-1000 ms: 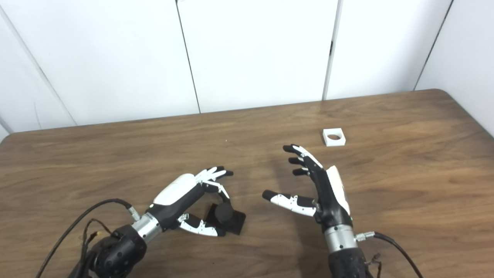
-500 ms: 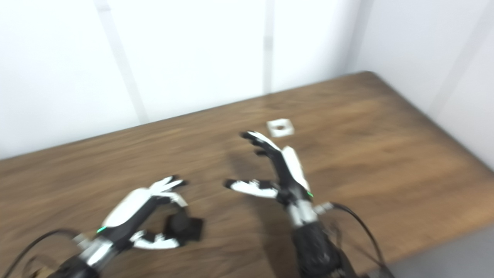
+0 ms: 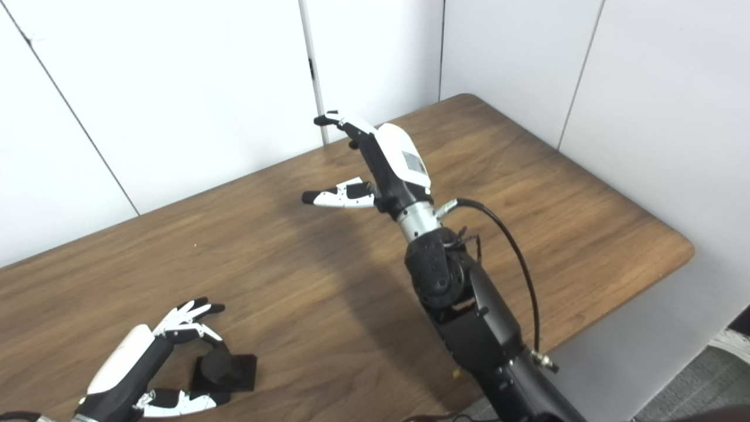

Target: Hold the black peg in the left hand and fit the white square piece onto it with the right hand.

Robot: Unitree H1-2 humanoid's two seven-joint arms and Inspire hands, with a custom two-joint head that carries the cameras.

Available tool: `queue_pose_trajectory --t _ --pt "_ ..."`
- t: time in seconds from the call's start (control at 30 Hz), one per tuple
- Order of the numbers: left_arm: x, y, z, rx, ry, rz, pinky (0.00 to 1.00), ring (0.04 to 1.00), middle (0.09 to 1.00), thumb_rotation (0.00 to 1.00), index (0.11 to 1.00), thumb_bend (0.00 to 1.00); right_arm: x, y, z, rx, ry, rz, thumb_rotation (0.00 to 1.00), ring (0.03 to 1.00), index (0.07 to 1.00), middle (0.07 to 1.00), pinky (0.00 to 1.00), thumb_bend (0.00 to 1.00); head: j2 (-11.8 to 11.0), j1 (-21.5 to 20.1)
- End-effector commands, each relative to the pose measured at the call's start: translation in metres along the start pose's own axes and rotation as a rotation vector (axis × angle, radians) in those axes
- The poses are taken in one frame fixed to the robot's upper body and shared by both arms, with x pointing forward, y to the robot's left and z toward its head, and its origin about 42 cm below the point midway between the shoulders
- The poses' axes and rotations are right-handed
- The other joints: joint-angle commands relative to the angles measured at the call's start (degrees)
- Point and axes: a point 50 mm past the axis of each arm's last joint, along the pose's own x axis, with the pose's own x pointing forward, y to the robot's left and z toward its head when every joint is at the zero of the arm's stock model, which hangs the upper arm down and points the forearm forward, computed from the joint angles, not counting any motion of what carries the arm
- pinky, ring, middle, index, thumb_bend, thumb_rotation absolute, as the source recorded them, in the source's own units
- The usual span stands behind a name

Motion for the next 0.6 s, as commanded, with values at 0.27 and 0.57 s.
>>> queue_pose_trajectory --t 0.27,0.57 --pt "-0.012 -0.001 -0.008 0.023 0.025 -0.064 0.96 0.965 0.895 0.05 0.489 0.52 0.064 -0.032 -0.006 -0.289 -0.051 0.091 0.36 0.89 0.806 0.941 0.7 0.78 -0.1 0.9" --pt "-0.013 -0.001 -0.008 0.023 0.024 -0.067 0.97 0.962 0.896 0.05 0.489 0.52 0.107 -0.041 -0.005 -0.489 -0.005 0.314 0.41 0.968 0.818 0.983 0.85 0.8 0.8 1.8"
